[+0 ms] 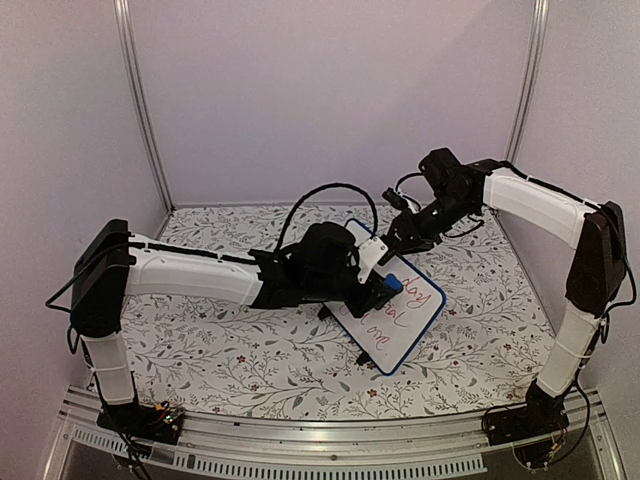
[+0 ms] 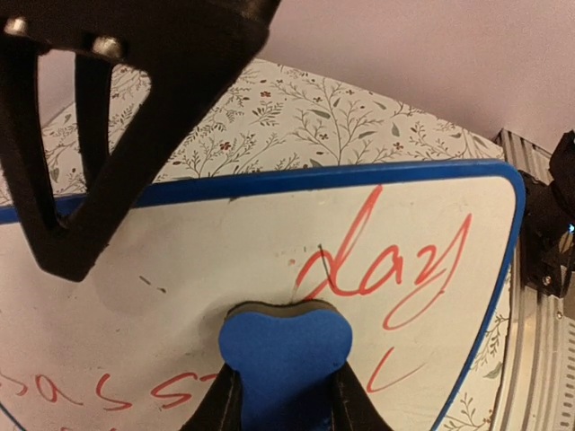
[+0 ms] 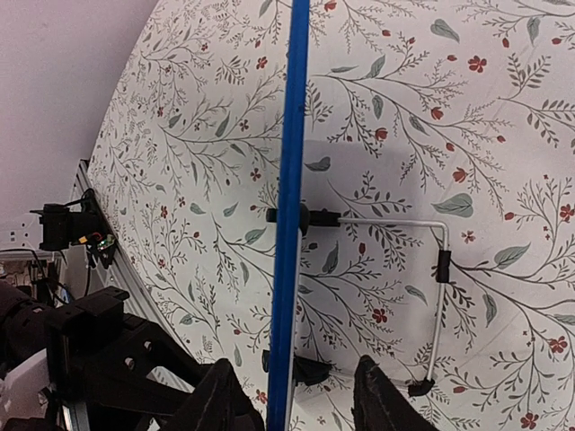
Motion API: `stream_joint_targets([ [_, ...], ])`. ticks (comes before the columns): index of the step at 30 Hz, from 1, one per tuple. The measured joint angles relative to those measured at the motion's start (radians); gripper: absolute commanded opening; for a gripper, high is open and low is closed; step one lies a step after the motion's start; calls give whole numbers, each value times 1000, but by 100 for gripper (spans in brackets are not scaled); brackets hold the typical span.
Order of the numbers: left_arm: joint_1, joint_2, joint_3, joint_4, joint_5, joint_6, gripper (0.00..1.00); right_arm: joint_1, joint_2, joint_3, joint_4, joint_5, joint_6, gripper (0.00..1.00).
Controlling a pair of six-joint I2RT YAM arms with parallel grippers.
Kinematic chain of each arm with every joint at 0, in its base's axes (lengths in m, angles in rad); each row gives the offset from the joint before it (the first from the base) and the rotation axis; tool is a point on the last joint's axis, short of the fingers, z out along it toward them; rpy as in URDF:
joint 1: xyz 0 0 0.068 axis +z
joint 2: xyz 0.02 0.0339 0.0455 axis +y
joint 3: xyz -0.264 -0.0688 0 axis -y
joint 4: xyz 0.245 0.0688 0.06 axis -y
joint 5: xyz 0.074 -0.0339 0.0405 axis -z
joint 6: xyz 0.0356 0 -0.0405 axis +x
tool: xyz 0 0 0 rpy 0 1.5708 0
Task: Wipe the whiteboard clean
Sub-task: Erase the whiteboard from the whiteboard stand.
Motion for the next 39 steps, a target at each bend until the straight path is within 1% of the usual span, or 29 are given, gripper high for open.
stream_joint_targets([
  [7,0,0,-5,6,0,-3,0,8,4,0,0,-6,-2,24],
  [12,0,0,-5,7,0,-4,0,12,5,0,0,-8,-5,8],
  [15,0,0,-5,7,-1,-4,0,12,5,0,0,-13,6,0],
  [29,0,0,3,11,0,-6,0,16,5,3,2,-16,24,0],
  [39,0,44,131,15,0,18,0,16,5,3,5,3,66,0],
])
